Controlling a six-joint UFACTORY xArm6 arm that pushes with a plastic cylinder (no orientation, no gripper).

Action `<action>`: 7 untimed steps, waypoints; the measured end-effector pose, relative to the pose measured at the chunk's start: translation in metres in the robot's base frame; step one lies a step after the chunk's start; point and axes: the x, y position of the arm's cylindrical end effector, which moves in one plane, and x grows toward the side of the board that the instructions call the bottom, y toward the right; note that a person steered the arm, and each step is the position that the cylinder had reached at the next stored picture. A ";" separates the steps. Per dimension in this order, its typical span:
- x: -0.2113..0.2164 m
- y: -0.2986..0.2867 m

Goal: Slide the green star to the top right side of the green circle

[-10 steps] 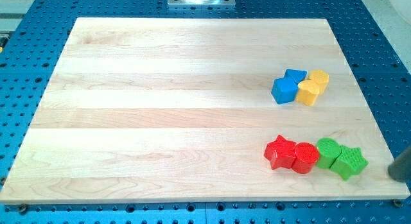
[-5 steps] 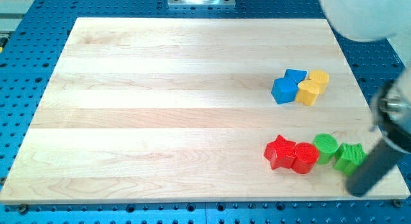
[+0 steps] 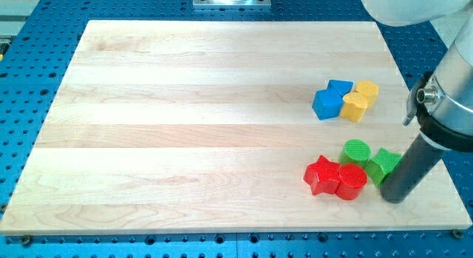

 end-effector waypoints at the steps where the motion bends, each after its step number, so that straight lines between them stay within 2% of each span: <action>1: -0.022 -0.002; 2: -0.047 0.014; 4: -0.052 0.061; 5: -0.096 0.070; 6: -0.139 0.056; 7: -0.143 0.018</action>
